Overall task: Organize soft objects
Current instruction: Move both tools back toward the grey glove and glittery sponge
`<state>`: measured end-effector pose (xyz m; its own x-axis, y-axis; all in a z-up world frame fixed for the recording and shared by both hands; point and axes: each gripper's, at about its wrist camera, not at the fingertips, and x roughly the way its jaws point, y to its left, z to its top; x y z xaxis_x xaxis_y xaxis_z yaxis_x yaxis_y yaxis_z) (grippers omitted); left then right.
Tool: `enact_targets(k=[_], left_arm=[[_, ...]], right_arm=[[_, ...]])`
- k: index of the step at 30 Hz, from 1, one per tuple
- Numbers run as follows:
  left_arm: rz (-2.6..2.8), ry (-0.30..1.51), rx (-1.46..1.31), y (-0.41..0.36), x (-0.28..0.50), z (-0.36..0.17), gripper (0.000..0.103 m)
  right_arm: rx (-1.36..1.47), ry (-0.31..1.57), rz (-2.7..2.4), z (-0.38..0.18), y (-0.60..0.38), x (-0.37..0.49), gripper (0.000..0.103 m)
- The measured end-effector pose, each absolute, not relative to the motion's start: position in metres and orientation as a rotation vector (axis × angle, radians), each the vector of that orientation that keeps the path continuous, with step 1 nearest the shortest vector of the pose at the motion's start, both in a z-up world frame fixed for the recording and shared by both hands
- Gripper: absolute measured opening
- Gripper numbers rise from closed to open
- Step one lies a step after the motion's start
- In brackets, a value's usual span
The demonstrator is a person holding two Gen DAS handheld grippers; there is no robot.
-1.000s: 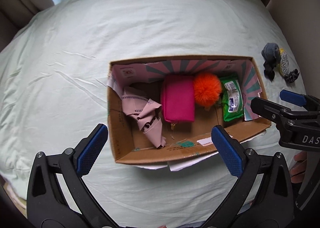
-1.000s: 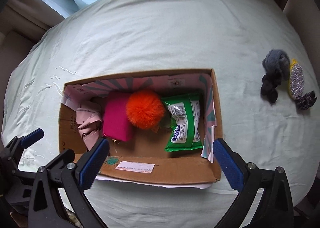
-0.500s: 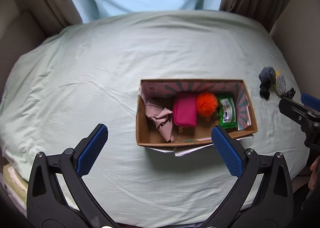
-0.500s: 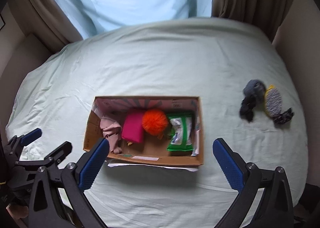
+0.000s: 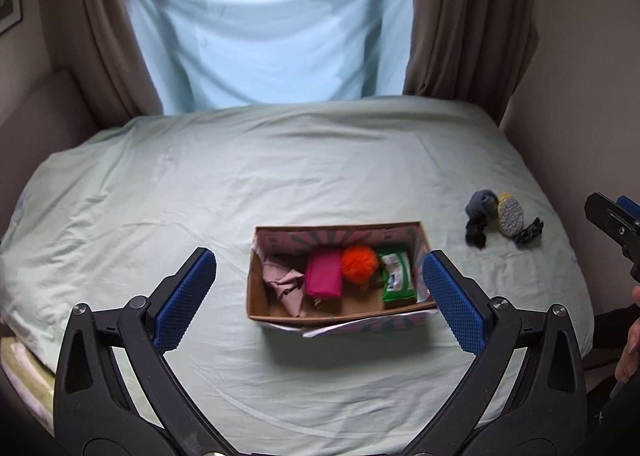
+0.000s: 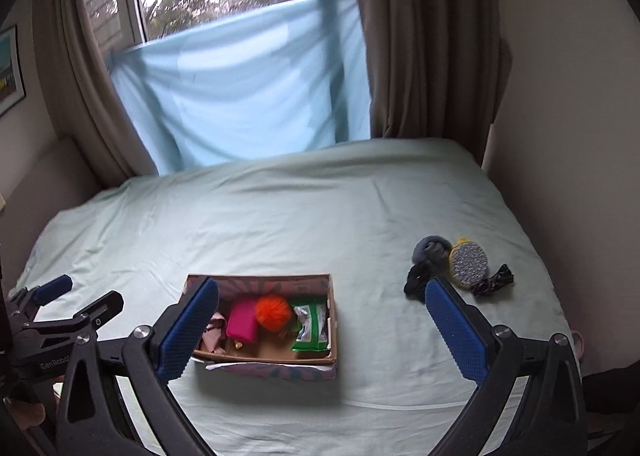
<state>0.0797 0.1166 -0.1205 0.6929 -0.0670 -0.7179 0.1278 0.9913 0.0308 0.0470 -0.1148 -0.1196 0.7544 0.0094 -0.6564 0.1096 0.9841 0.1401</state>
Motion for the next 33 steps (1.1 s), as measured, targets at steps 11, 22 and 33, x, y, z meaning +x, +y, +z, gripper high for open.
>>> enact_targets(k=[11, 22, 33], left_arm=[[-0.101, 0.760, 0.064, 0.014, 0.063, -0.107, 0.103], [-0.116, 0.829, 0.046, -0.116, 0.093, -0.166, 0.103], [-0.186, 0.893, 0.041, -0.200, 0.157, -0.275, 0.103]], right_arm=[[0.136, 0.687, -0.091, -0.113, -0.215, 0.024, 0.103], [0.100, 0.747, -0.048, -0.160, -0.333, 0.065, 0.103], [0.046, 0.875, 0.066, -0.263, -0.400, 0.147, 0.103]])
